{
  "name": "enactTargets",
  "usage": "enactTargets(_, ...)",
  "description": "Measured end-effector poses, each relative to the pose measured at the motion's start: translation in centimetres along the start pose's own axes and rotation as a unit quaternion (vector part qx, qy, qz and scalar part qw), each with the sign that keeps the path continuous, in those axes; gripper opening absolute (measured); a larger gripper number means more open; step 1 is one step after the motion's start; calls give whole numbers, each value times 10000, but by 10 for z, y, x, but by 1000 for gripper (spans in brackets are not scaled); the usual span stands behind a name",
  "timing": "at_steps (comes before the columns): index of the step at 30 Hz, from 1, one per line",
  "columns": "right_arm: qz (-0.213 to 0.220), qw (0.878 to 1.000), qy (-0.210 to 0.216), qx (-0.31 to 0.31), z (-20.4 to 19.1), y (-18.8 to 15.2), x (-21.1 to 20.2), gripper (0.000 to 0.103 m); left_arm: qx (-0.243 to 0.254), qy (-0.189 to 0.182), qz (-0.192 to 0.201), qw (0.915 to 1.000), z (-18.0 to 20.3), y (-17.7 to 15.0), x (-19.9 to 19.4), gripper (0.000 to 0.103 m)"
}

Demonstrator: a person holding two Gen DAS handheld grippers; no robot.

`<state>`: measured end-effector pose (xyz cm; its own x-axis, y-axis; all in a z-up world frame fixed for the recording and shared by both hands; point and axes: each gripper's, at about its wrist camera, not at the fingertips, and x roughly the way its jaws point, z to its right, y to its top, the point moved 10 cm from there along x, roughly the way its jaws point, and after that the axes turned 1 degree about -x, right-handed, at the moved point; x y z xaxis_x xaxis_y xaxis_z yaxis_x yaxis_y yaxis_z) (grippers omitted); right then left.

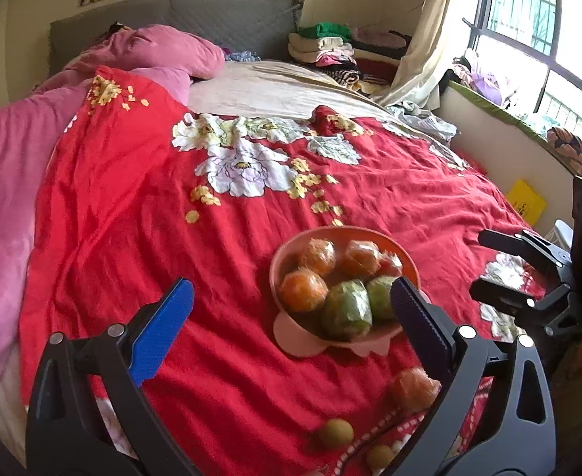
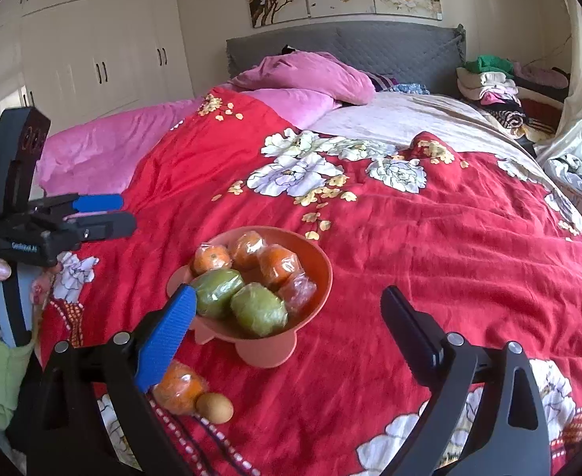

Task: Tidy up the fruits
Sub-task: 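Move both open tools back from the bowl toward the small brown fruits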

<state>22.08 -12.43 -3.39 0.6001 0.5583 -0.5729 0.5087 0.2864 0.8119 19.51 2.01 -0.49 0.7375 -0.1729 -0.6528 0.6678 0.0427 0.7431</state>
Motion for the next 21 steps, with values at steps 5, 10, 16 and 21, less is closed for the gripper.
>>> enactTargets(5, 41, 9999, 85, -43, -11, -5, -12, 95, 57, 11, -11, 10000, 10, -14, -9, 93)
enactTargets(10, 36, 9998, 102, -174, -21, -9, -20, 95, 58, 17, -76, 10000, 14, -25, -14, 93)
enactTargets(16, -22, 9996, 91, -280, -27, -18, -27, 95, 87, -18, -149, 9999, 19, -38, -23, 93)
enactTargets(21, -112, 9994, 62, -322, -28, -28, -28, 95, -7, -60, -256, 9997, 22, -53, -29, 93)
